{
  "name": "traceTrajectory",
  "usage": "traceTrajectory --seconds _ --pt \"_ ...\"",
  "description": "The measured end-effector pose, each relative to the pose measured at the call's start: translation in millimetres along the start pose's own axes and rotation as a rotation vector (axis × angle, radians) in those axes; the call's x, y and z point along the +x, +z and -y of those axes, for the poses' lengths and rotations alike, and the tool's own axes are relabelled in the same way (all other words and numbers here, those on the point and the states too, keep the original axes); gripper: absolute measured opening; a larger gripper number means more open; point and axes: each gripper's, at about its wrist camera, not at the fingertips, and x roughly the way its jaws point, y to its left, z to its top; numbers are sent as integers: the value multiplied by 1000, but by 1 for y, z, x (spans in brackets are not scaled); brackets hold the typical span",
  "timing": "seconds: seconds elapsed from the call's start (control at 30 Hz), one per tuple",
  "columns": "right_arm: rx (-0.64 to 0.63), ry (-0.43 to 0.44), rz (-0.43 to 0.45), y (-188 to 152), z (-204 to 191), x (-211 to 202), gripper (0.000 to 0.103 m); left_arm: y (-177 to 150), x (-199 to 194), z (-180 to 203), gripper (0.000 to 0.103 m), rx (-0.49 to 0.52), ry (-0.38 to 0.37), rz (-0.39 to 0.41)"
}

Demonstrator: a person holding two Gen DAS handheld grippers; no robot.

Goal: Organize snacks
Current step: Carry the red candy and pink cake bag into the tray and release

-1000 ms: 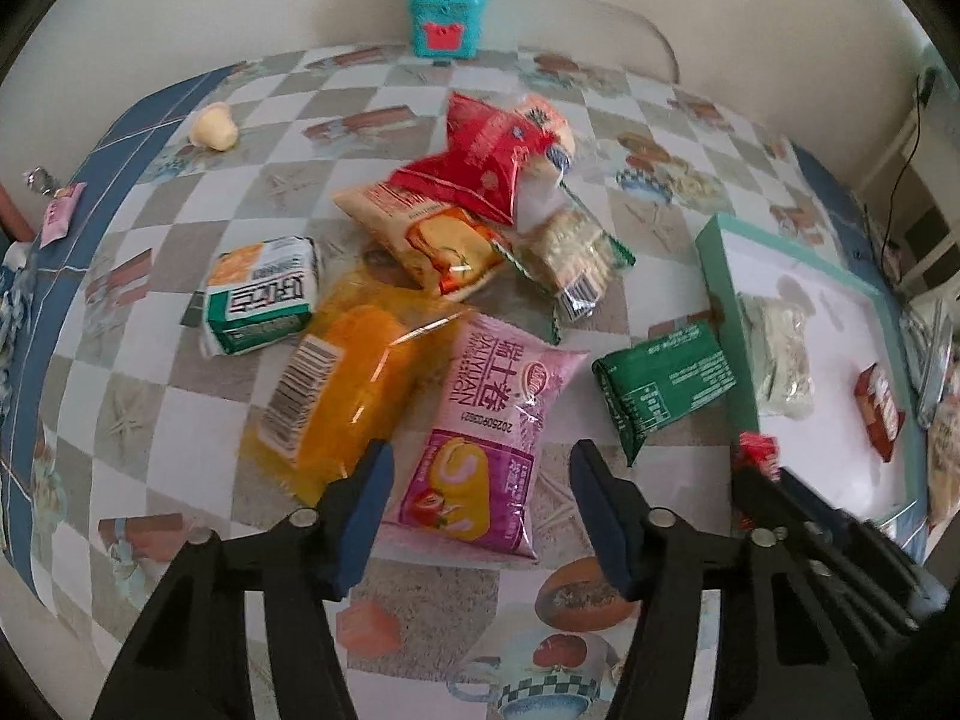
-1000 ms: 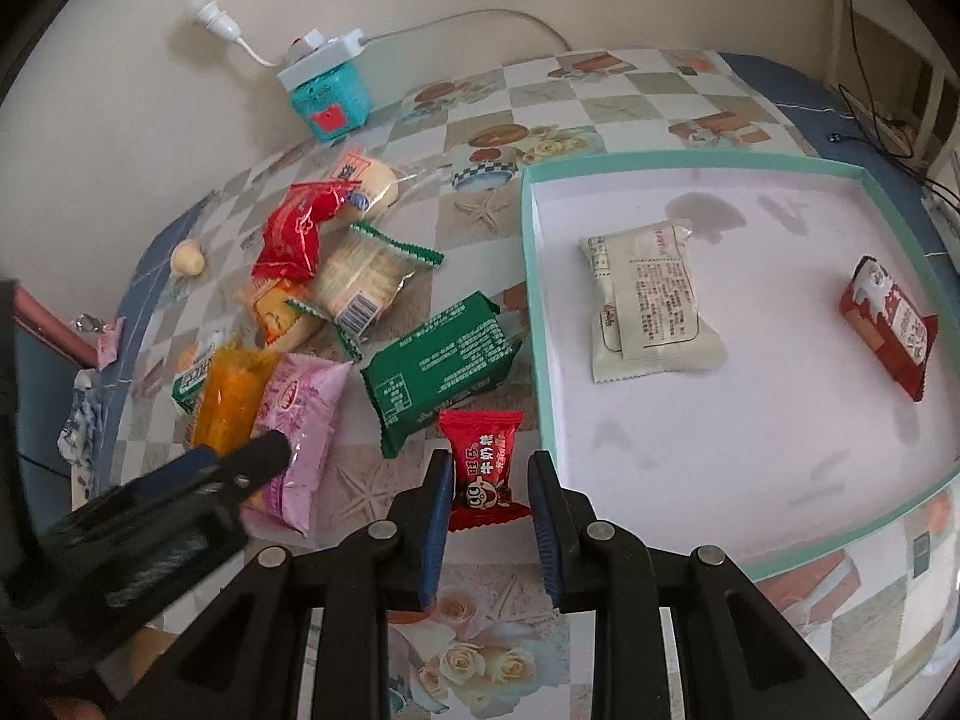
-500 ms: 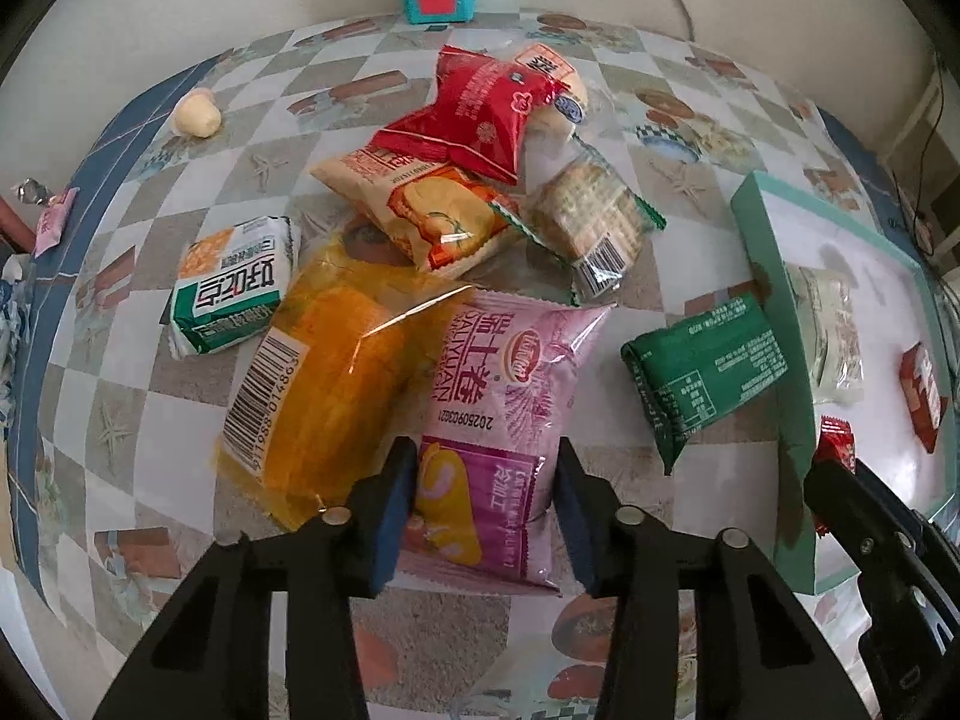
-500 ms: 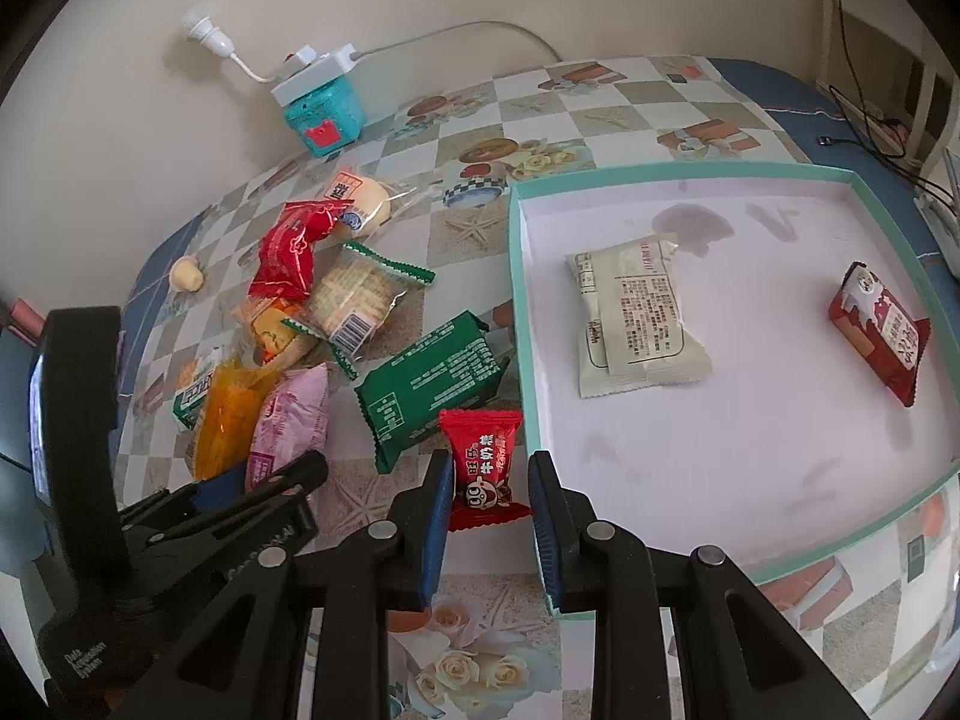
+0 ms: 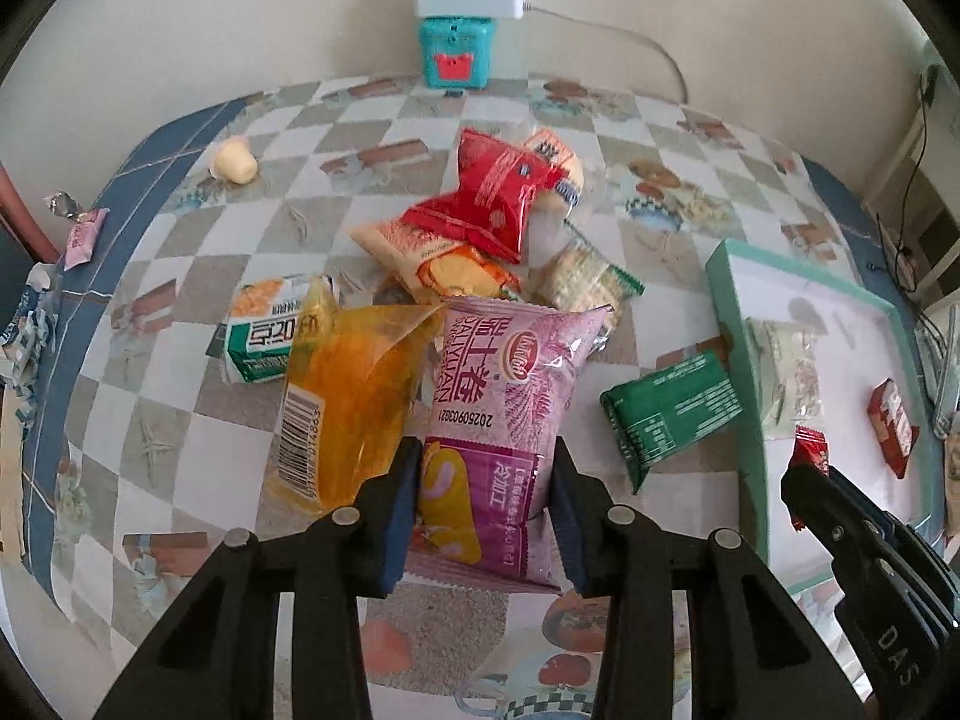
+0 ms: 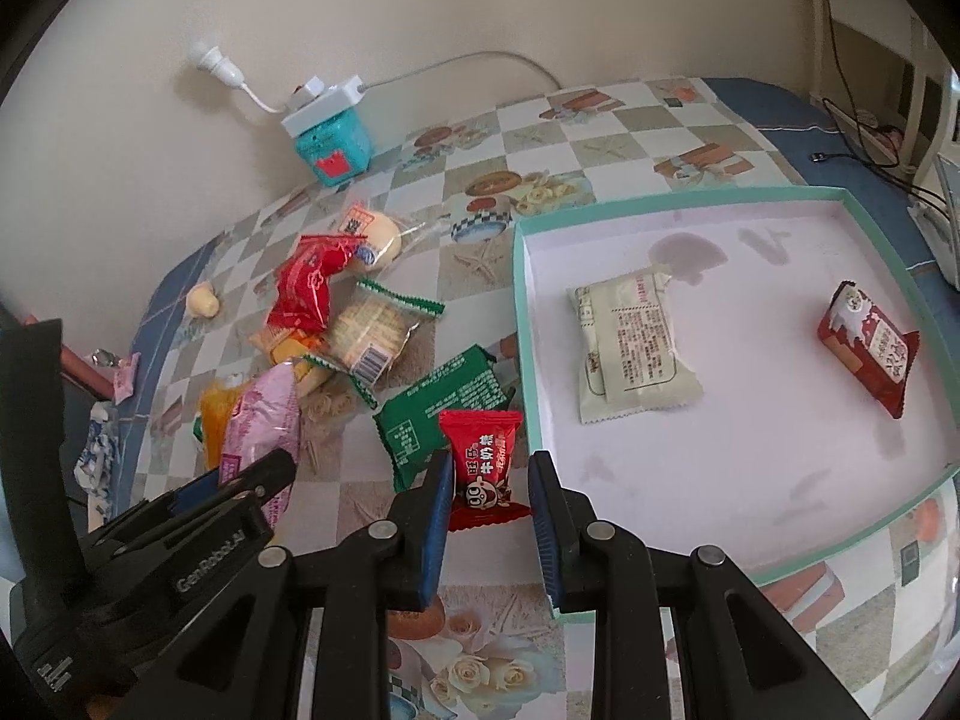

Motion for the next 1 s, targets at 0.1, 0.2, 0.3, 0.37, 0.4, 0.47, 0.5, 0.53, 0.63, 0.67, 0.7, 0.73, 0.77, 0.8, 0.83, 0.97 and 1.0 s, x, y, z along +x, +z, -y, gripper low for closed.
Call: traceTrajectory --seconds 0.1,0.2,0.3,0.37,0.4,0.47,0.5,0.53,0.63,0.67,0.7,0.73,0.77,0.8,0.83,0.97,1.0 --pt "17 3 17 3 5 -4 27 2 -10 4 42 3 2 29" --pt "51 -17 34 6 16 -8 27 5 -20 11 42 14 -2 55" --pt "92 -65 48 10 33 -10 27 8 -27 22 42 22 -15 66" --pt "131 -89 53 13 47 -12 27 10 -30 32 42 34 -19 68" --pt "147 -106 56 14 54 -13 27 11 -32 41 42 46 -27 71" --pt "178 -155 66 15 68 -16 27 11 -36 55 42 68 -40 77" --pt "191 -182 71 16 75 -18 27 12 -39 65 42 85 -50 82" --pt "206 -214 77 16 83 -20 27 12 -41 73 42 96 -57 86" --pt "269 -285 93 16 109 -27 27 10 -44 101 42 136 -80 92" --pt "285 -301 96 16 116 -29 27 9 -44 109 42 152 -85 91" --pt "302 -317 98 15 123 -31 27 7 -44 121 42 176 -91 88" --pt "323 -330 100 14 130 -33 27 5 -43 129 42 194 -94 84" --pt "343 -339 102 13 137 -35 27 3 -41 138 42 213 -100 80" --pt "359 -347 104 12 142 -36 27 0 -39 149 42 238 -104 73" --pt "375 -354 103 11 147 -38 27 -2 -38 156 42 257 -107 70" --pt "407 -355 74 6 160 -35 28 -16 -29 183 42 347 -122 48" --pt "412 -363 65 5 162 -33 28 -18 -26 185 42 359 -117 46"
